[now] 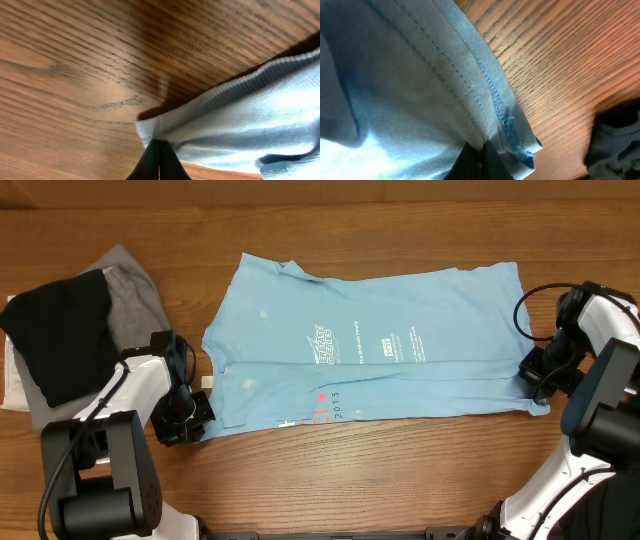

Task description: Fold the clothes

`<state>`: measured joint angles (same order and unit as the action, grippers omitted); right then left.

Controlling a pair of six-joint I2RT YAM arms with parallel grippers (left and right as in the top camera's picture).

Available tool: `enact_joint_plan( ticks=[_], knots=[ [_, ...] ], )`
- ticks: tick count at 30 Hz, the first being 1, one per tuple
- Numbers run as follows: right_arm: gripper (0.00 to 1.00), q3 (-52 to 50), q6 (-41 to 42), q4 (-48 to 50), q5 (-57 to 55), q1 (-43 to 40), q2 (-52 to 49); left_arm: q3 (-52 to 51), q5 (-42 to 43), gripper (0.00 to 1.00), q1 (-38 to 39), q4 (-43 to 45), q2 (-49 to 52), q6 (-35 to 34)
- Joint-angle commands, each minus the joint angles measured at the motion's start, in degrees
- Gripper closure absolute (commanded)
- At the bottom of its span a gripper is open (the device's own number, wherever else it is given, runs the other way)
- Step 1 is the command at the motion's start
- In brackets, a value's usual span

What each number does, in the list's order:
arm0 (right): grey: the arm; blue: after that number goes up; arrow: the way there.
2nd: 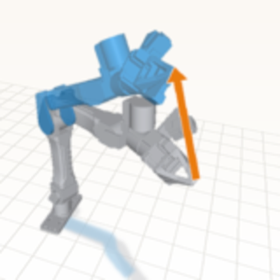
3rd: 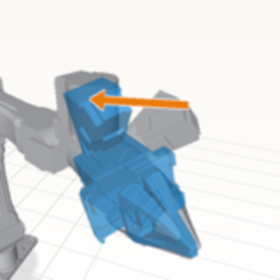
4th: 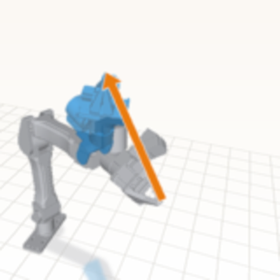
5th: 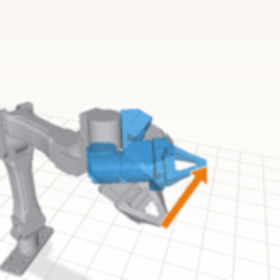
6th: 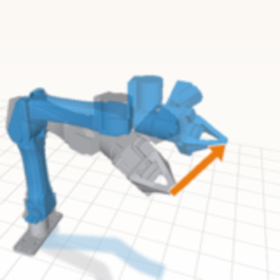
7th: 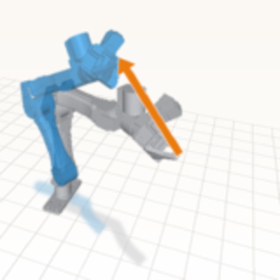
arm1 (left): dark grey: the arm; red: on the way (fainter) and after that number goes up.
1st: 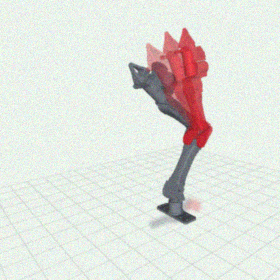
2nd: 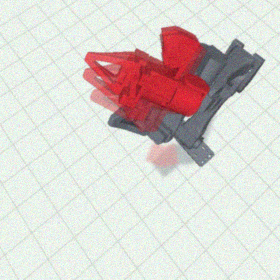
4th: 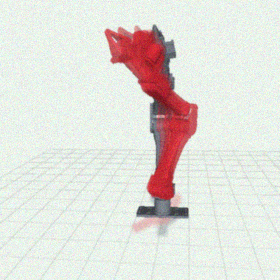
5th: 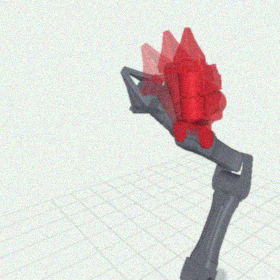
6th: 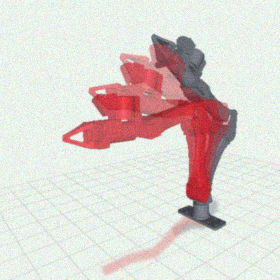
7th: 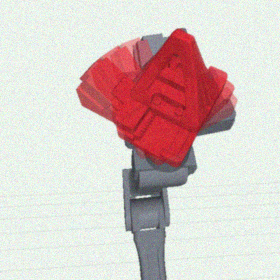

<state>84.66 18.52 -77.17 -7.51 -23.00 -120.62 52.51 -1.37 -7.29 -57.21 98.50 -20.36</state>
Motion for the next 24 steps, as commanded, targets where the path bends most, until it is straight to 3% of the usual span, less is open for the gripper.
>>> enact_joint_plan(
  ticks=[1, 2, 4, 5, 6, 7, 8, 10, 12, 17, 24],
  knots=[
    [0.96, -0.13, 1.03, 0.37, -1.42, -0.48, 2.01, 0.70, -1.44, 0.96, -0.72, -0.24, -4.94, 1.88],
    [0.96, 0.07, 1.03, 0.52, -1.20, -0.39, 2.56, 1.49, -1.36, 0.96, -0.68, -0.52, -6.25, 2.25],
    [0.96, 1.05, 1.01, 0.96, 0.02, -0.31, 4.20, 3.93, -0.83, 0.83, -0.50, -1.11, -9.22, 2.36],
    [0.96, 1.73, 1.01, 1.05, 0.72, -0.26, 5.16, 5.29, 0.37, 0.68, -0.50, -1.05, -10.49, 2.84],
    [0.87, 3.04, 1.01, 1.33, 1.86, -0.26, 6.84, 7.58, 2.97, 0.37, -0.50, -0.52, -12.11, 3.45],
    [0.75, 3.96, 0.98, 1.64, 2.62, -0.26, 7.91, 8.92, 4.94, 0.21, -0.50, 0.17, -12.76, 4.13],
    [0.60, 4.90, 0.96, 1.88, 3.26, -0.26, 8.98, 10.47, 7.76, 0.14, -0.48, 1.22, -13.31, 5.22],
    [0.45, 6.51, 0.63, 2.32, 4.28, -0.22, 10.54, 12.85, 13.86, 0.11, -0.22, 4.02, -13.62, 7.61],
    [0.39, 8.24, -1.18, 2.99, 5.86, -0.22, 11.78, 14.91, 18.51, 0.12, 0.57, 7.28, -13.14, 8.66],
    [0.35, 10.64, -5.70, 3.41, 11.63, -0.20, 12.70, 21.75, 19.19, 0.12, 4.11, 11.41, -8.33, 8.59],
    [0.35, 10.67, -6.86, 3.52, 13.66, -0.11, 12.70, 38.38, 19.04, 0.12, 6.29, 11.78, 7.96, 6.38]
  ],
)
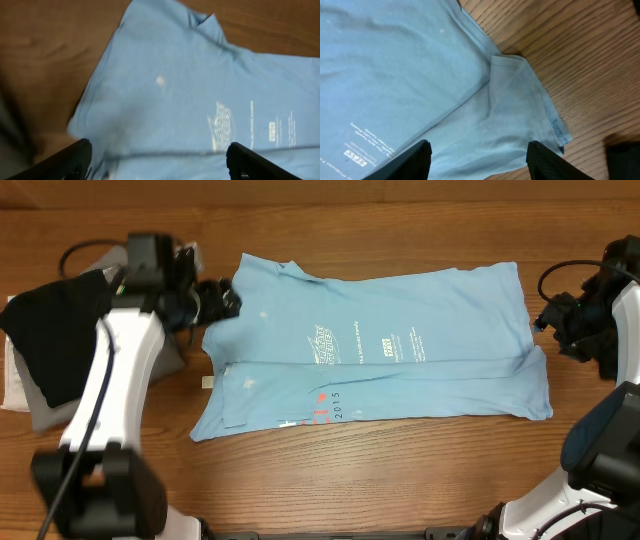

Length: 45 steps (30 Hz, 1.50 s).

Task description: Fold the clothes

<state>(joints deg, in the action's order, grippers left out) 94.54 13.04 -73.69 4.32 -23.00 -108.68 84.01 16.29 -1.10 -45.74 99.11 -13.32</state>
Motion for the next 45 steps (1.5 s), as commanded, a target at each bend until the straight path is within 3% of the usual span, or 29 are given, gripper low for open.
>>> enact_joint_plan(
  ticks=[1, 6, 10, 23, 30, 37, 40, 45],
  knots=[
    [0.35, 0.79, -1.38, 0.04, 1.84, -0.11, 0.76, 9.75, 1.44, 0.14, 0.04, 0.48, 10.32, -1.18],
    [0.35, 0.79, -1.33, 0.04, 1.84, -0.11, 0.76, 20.94, 2.27, 0.19, 0.02, 3.02, 22.91, -1.49],
    [0.36, 0.79, -1.33, -0.13, 1.84, -0.11, 0.76, 24.22, 7.19, 0.24, 0.07, 13.09, 31.36, -4.42],
    [0.36, 0.79, -1.31, -0.22, 1.84, -0.11, 0.76, 24.22, 5.38, 0.27, 0.46, 29.03, 40.76, -6.47],
    [0.36, 0.79, -1.31, -0.09, 1.84, -0.11, 0.76, 24.22, 5.33, 0.37, 1.55, 30.84, 43.10, -6.36],
    [0.36, 0.79, -1.31, -0.13, 1.84, -0.11, 0.76, 24.22, 5.42, 0.64, 1.97, 32.09, 43.25, -6.23],
    [0.39, 0.79, -1.31, -0.02, 1.81, -0.11, 0.76, 24.22, 6.27, 0.94, 1.95, 31.82, 43.25, -6.25],
    [0.44, 0.79, -2.34, 0.70, 1.86, 0.09, 0.66, 24.28, 8.44, 0.96, 1.66, 29.92, 42.27, -8.00]
  ],
)
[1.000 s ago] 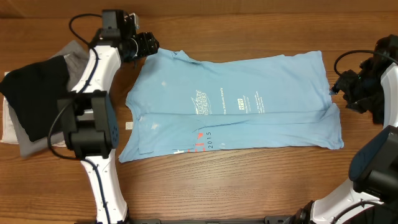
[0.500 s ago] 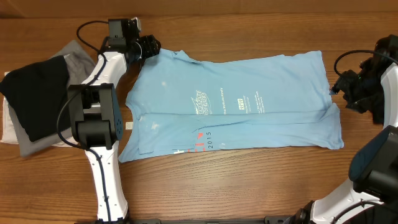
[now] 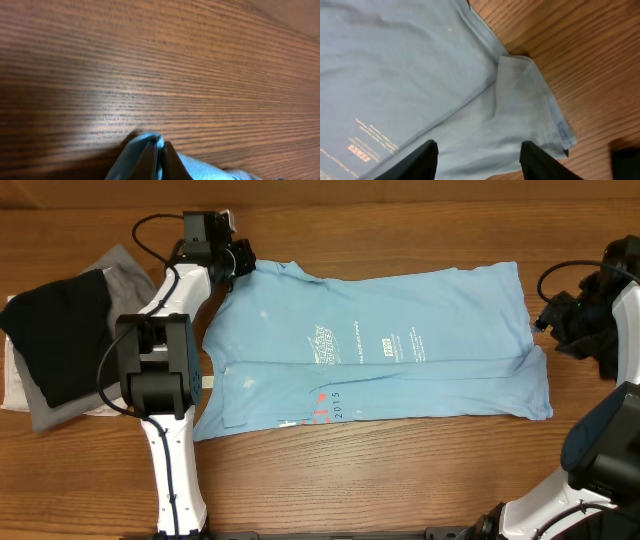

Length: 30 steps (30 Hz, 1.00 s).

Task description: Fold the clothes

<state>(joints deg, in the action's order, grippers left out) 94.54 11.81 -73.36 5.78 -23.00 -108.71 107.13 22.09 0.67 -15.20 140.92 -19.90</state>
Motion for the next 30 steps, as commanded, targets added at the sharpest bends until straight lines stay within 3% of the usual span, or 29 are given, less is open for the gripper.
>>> enact_joint_plan(
  ticks=[1, 4, 10, 15, 22, 30],
  knots=[
    [0.44, 0.79, -1.75, 0.44, 0.39, 0.22, 0.63, 1.16, 3.50, 0.96, -0.22, -1.20, -0.17, -1.60],
    [0.35, 1.92, -3.37, 1.16, 0.35, 1.46, -0.44, 1.16, 3.32, 0.96, -0.44, -6.56, -3.23, -1.92],
    [0.27, 14.73, -4.87, 2.23, 0.37, 4.70, -8.90, 1.16, 3.41, 0.96, -0.26, -18.64, -9.99, -1.66],
    [0.27, 22.43, -4.72, 12.74, 1.16, 6.43, -17.09, 1.16, 3.02, 0.96, -0.22, -24.52, -12.70, -0.81],
    [0.27, 22.43, -3.87, 27.58, 1.84, 6.56, -25.90, 1.14, 1.51, 0.96, -0.22, -29.00, -12.79, -0.20],
    [0.28, 22.43, 0.42, 36.65, 1.60, 6.88, -31.17, 1.14, 1.27, 0.96, -0.20, -29.83, -12.79, 0.24]
  ],
)
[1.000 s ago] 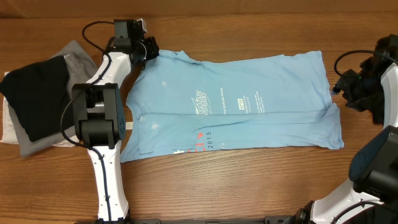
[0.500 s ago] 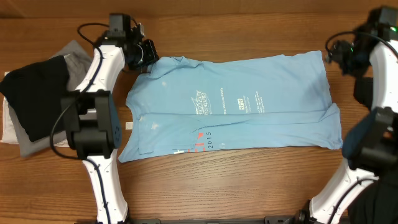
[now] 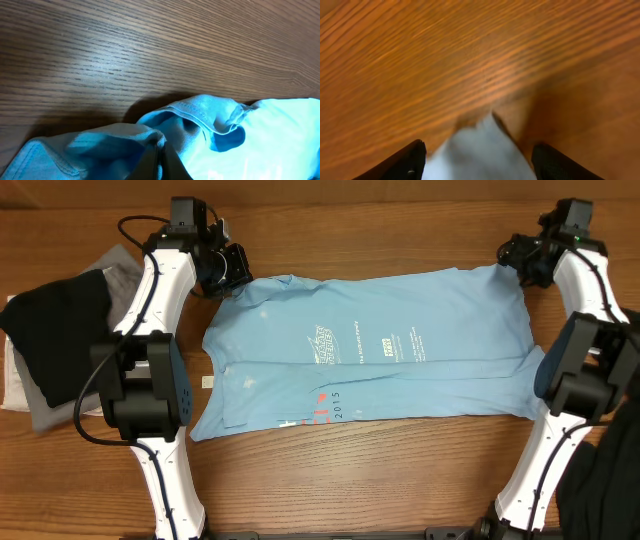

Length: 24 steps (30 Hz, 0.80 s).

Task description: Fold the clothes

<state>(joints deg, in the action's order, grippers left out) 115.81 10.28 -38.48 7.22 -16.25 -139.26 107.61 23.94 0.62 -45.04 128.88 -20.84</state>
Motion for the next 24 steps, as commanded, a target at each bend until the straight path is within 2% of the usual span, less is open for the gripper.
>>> enact_joint_plan(
  ticks=[1, 6, 11, 13, 19, 22, 24],
  knots=[
    [0.28, 1.16, 1.97, 2.34, 0.20, 0.28, -1.03, 0.66, -0.61, 0.96, -0.15, 0.00, -0.74, 1.18],
    [0.30, 1.14, 1.97, 3.15, -2.97, 1.92, -3.26, 0.66, -0.61, 0.96, -0.13, 0.00, -0.74, 1.16],
    [0.40, 1.07, 2.21, 2.21, -5.77, 3.08, -5.22, 0.66, -1.25, 0.96, 0.07, -0.20, -0.74, 1.18],
    [0.49, 0.87, 3.30, 1.92, -6.03, 3.17, -5.68, 0.66, -2.08, 0.96, 0.17, -0.42, -0.74, 1.18],
    [0.89, 0.68, 3.52, 1.18, -6.36, 2.99, -5.68, 0.66, -2.08, 0.96, 0.17, -0.83, -0.74, 1.18],
    [0.95, 1.33, 5.79, -1.66, -9.99, 2.67, -5.51, 0.66, -2.05, 0.96, 0.11, -0.87, -0.74, 1.18],
    [0.96, 2.25, 6.27, -3.50, -10.86, 2.34, -5.22, 0.66, -1.84, 0.96, -0.31, -0.90, -0.76, 1.16]
  ],
)
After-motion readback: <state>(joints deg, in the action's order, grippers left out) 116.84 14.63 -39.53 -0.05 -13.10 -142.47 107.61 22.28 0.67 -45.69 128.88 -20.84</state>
